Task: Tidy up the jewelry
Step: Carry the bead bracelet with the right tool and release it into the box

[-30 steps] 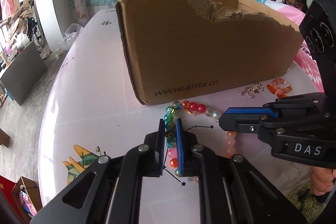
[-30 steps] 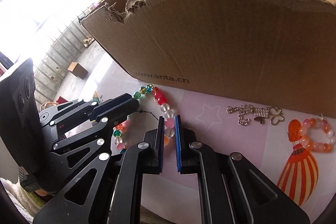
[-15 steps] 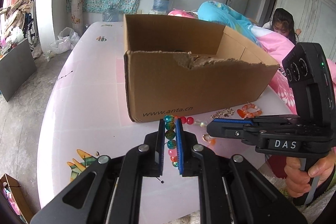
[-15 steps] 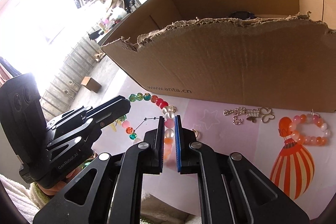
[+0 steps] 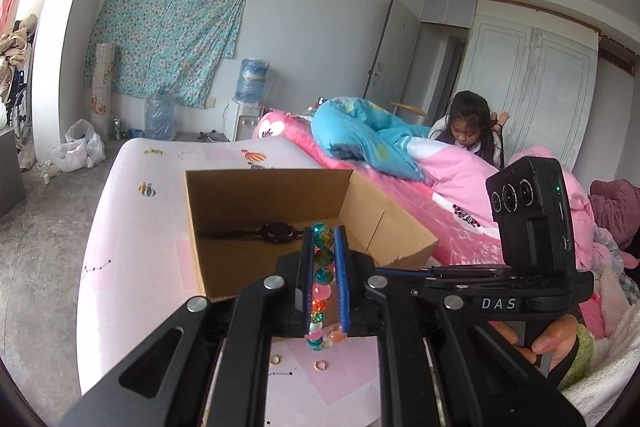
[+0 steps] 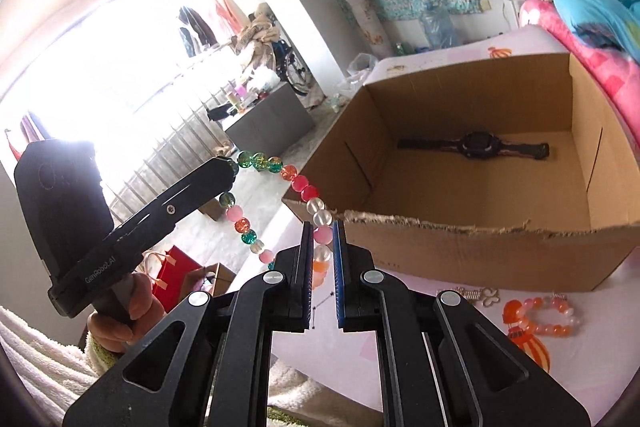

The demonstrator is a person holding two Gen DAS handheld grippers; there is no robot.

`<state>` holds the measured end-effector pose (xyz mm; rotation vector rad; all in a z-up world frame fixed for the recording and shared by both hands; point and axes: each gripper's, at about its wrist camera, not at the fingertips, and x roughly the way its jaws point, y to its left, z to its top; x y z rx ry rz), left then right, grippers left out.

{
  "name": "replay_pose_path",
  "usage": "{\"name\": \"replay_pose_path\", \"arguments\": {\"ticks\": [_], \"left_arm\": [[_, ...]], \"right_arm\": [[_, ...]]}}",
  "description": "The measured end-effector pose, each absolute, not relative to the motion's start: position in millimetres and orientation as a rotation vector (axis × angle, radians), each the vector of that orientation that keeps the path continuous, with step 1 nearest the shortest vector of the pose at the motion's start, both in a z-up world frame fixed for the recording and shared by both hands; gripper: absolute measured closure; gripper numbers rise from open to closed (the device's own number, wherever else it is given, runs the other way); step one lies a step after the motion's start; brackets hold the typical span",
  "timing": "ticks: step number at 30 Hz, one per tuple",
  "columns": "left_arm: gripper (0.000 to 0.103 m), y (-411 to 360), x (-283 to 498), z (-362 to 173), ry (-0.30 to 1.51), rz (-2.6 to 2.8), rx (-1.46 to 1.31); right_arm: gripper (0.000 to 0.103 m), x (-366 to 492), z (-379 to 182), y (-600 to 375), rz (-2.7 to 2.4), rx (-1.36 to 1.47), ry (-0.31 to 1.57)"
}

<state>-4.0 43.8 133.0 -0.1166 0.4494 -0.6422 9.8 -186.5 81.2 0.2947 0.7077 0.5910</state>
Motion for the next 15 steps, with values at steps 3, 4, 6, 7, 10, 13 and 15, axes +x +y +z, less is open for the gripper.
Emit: {"name": "replay_pose_path", "arguments": {"ticks": [3,4,6,7,10,13,15], "left_arm": [[0.094,38.3,14.2,151.1,0.421,-0.64,-0.109],[0.094,34.7,21.1,154.9,0.417,-0.632,-0.097],[0.094,26.4,37.8,157.7,0.427,-0.617,-0.074],[0.094,22.2,47.0,156.9,0.44,-0.608,-0.061],[0.094,11.4,73.1,144.5,0.517,-0.565,-0.019],[0.094,1.5,97.3,124.7,0.603,-0.511,0.025],[0.093,-4.9,110.5,110.8,0.642,-0.477,0.055]], "right_arm": [[0.096,25.8,98.2,-185.7,0.572,0.273,0.667],[0.096,32.2,101.2,-186.2,0.566,0.275,0.66],[0.096,50.2,101.4,-187.0,0.564,0.287,0.664],[0.096,59.5,99.4,-187.5,0.551,0.292,0.678],[0.096,86.8,84.6,-187.1,0.51,0.289,0.752],[0.096,111.7,65.9,-182.6,0.469,0.274,0.847],[0.096,128.1,56.4,-179.8,0.46,0.273,0.897]]}}
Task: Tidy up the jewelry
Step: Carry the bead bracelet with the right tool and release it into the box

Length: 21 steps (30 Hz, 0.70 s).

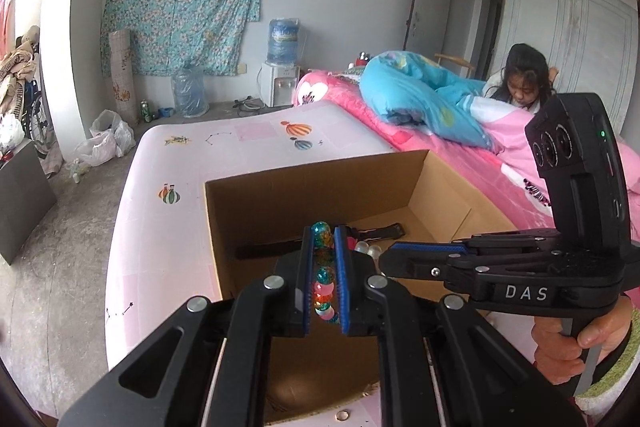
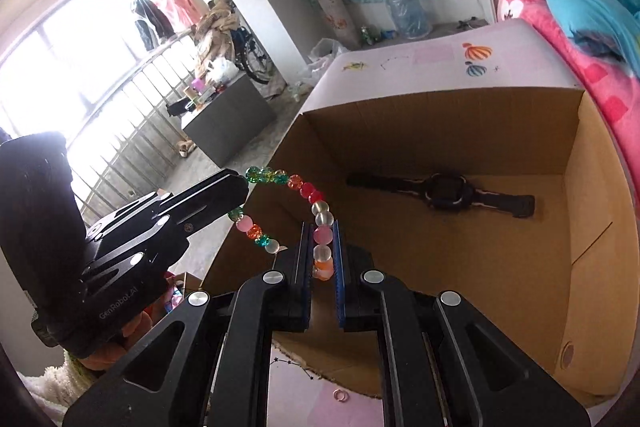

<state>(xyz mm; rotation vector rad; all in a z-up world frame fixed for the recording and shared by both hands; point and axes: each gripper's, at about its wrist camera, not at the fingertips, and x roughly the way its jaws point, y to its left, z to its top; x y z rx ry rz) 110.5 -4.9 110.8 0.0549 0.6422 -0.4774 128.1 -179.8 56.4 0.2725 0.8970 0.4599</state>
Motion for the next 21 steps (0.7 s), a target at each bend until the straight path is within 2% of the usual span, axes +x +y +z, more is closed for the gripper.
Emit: {"name": "replay_pose_path", "arguments": {"ticks": [4,5,10,16,21], "left_arm": [[0.09,-21.6,138.4,94.4,0.689,-0.416,0.153],[0.086,-24.6,141.9,91.8,0.696,-0.399,0.174],[0.068,-12.9,127.7,93.2,0.655,-0.393,0.132],[0.065,19.7,70.0,105.2,0.569,-0.405,0.061],[0.06,45.6,19.2,101.0,0.521,-0.43,0.021]], "right_arm": [[0.095,160.0,37.2,-177.3,0.397,0.271,0.985],[0.092,161.7,36.4,-179.5,0.383,0.277,0.987],[0.092,137.2,50.9,-199.8,0.386,0.325,0.918],[0.089,67.5,74.3,-225.6,0.467,0.363,0.782],[0.08,1.9,79.8,-227.9,0.538,0.314,0.702]]}}
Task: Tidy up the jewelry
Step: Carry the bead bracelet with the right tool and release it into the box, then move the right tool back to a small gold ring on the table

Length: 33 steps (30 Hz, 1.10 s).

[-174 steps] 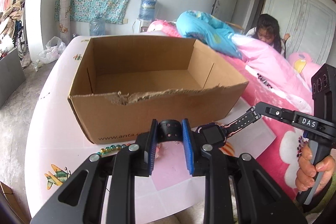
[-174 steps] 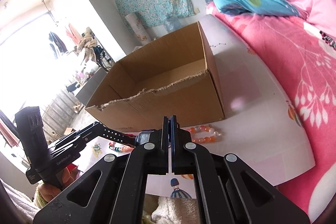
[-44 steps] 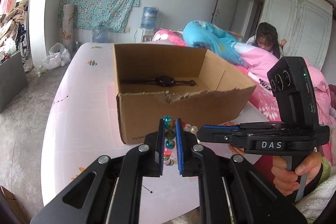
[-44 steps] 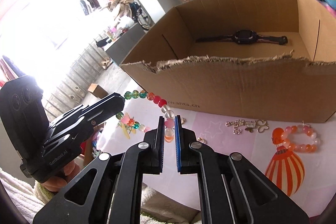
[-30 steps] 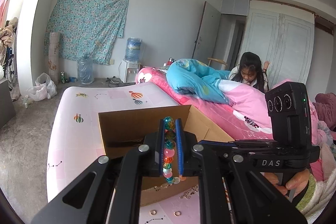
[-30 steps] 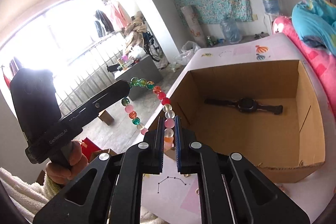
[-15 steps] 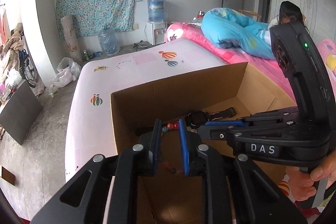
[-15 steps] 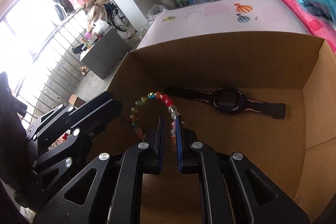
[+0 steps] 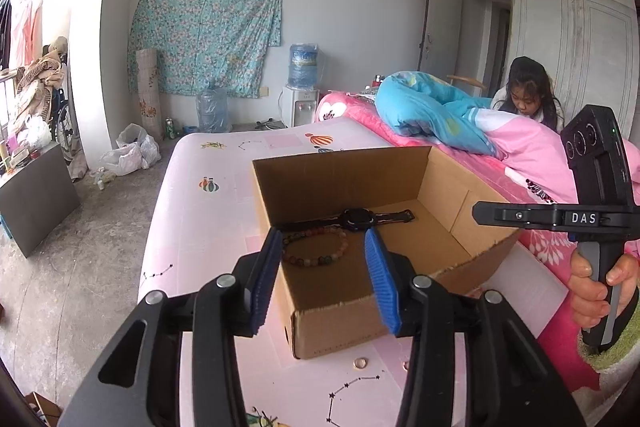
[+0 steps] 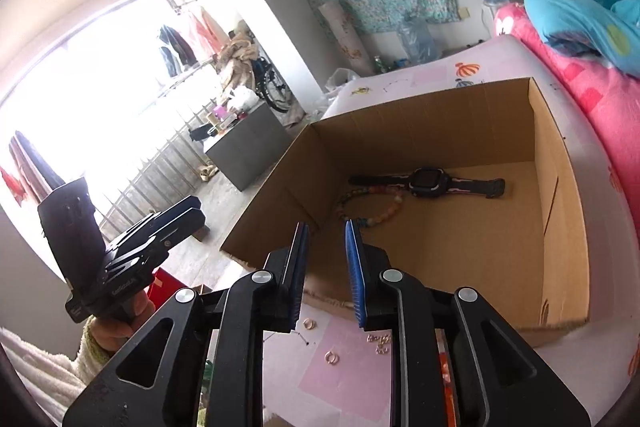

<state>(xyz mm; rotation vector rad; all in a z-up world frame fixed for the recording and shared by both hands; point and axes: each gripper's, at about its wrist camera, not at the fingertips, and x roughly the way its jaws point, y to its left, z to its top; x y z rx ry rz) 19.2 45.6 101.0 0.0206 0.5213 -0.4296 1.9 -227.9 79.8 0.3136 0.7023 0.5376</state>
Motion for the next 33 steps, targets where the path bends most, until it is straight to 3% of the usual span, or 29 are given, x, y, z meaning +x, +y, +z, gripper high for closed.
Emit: {"name": "replay_pose_path", "arguments": {"ticks": [11,20,22,26,33], "left_arm": [[0.053,15.6,-7.5,16.6,0.724,-0.43,0.068],[0.054,-11.0,12.8,-19.3,0.755,-0.391,0.188],[0.057,-15.1,14.3,-22.6,0.749,-0.399,0.201],[0.076,-20.9,18.6,-30.4,0.78,-0.405,0.215],[0.086,-21.6,23.9,-31.9,0.783,-0.37,0.179]], "right_arm": [[0.076,-24.8,-8.1,-194.7,0.447,0.298,0.957],[0.076,-22.2,-22.4,-174.6,0.428,0.251,0.995],[0.076,-22.0,-20.2,-174.5,0.428,0.252,0.991],[0.077,-22.1,-19.2,-177.7,0.423,0.265,0.986],[0.078,-21.8,-19.6,-182.9,0.424,0.29,0.981]]}}
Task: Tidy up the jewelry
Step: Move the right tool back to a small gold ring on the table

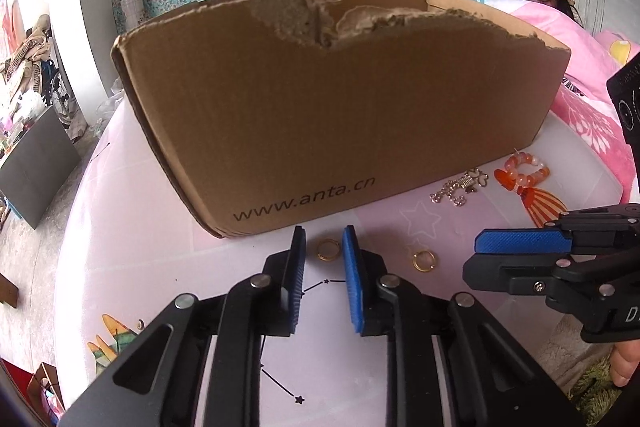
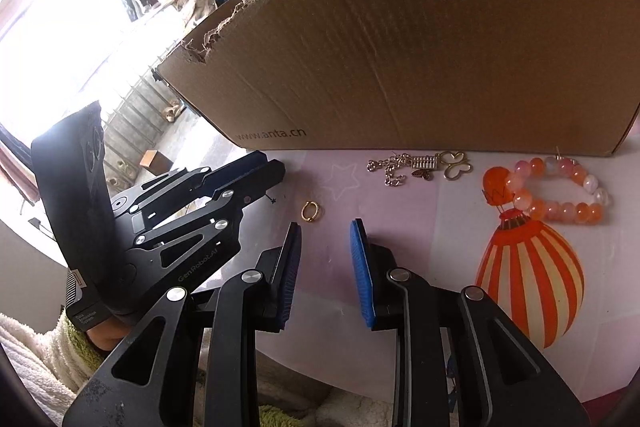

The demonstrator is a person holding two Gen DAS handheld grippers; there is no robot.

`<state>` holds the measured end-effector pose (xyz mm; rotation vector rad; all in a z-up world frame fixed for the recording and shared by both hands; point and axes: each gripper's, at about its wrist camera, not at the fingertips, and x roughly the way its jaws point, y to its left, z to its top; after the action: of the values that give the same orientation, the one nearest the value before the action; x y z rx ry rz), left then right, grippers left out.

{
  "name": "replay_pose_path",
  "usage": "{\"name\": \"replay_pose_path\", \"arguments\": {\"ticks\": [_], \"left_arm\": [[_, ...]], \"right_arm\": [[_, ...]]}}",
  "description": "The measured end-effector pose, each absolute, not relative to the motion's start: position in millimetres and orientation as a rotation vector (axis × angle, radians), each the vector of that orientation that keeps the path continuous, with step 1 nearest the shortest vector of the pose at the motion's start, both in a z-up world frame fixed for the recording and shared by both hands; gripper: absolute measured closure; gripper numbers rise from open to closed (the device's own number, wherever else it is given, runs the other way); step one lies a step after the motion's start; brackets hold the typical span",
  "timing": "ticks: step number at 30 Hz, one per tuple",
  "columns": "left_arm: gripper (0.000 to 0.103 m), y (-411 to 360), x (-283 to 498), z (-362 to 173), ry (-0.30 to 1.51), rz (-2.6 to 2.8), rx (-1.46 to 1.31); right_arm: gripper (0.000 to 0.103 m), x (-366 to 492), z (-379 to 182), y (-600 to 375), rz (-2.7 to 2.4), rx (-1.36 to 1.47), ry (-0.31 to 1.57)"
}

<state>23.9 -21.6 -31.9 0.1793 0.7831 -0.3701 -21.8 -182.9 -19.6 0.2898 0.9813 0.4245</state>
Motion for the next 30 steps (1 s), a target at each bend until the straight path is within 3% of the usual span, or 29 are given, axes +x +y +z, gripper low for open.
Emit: {"name": "replay_pose_path", "arguments": {"ticks": [5,30], "left_arm": [[0.092,-26.9,22.8,-33.6,0.772,-0.361,0.192],[0.093,-16.2,17.0,-33.9,0.762,-0.376,0.151]], "right_arm": [[0.079,-27.8,-24.3,-191.6,0.423,0.293,0.973],[0.077,-29.1,-18.9,-153.1,0.413,0.078,0.931]]}}
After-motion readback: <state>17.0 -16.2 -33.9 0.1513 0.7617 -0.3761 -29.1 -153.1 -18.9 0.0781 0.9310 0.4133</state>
